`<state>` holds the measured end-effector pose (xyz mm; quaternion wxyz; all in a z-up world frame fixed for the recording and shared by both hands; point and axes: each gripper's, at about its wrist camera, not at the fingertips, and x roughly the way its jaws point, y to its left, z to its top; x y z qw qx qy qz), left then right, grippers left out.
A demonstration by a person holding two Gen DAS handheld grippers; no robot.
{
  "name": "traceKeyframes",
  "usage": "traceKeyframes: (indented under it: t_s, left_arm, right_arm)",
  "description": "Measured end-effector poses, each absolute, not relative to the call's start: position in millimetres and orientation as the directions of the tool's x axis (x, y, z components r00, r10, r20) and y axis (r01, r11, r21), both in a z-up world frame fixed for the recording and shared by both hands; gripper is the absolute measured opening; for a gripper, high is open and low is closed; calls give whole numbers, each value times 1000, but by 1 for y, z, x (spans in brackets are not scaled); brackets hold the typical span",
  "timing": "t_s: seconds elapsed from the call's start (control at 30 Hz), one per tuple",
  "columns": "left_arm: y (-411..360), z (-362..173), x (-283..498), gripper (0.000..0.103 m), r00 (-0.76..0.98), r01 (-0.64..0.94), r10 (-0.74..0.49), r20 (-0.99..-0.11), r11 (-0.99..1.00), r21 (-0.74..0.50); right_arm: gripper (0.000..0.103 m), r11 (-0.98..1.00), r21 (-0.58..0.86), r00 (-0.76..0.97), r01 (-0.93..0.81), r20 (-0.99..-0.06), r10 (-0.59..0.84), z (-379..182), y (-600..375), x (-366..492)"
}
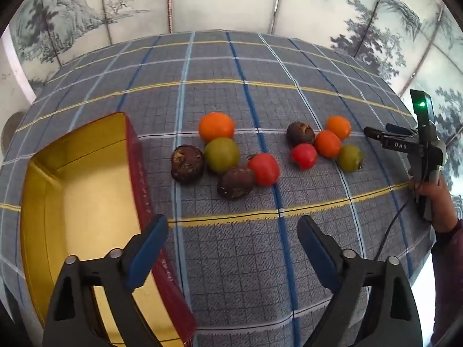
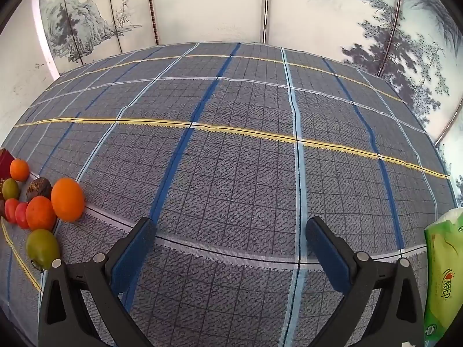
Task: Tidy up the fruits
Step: 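Grasp the dark brown fruit in front of the tin with the left tool, then carry the dark brown fruit over the tin and release it inside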
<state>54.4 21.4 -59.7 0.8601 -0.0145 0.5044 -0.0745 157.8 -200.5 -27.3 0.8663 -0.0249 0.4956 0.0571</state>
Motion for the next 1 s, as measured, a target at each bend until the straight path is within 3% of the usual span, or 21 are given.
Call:
traceKeyframes:
  t_s: [0.1,0.27,0.6,0.63,0.7,1.0]
  left_arm:
    - [18,-63,60,79,472,111,-151,-869,988,-112]
    - [14,-74,77,54,440,84,-147,-886,989,-123]
    - [13,-90,103,53,448,61,-139,-883,990,-125]
    - [15,-91,104,50,453,58,-153,-878,988,-142]
    - [17,-94,105,32,448,52,-157,-880,987,-150]
    - [28,-62,70,32,501,109,-208,-840,978,-178]
  right_arm:
    - [103,992,12,502,-124,-862,73,-27,-200,157]
    - [103,992,11,503,-123,-862,72,-27,-200,157]
    - [103,992,10,503,-123,-861,71,-27,-199,157]
    - [103,992,10,503,-123,-861,71,-27,-199,157]
    - [103,992,10,503,-123,-861,71,-27,-200,157]
    - [103,992,9,503,-123,-861,70,-27,-198,158]
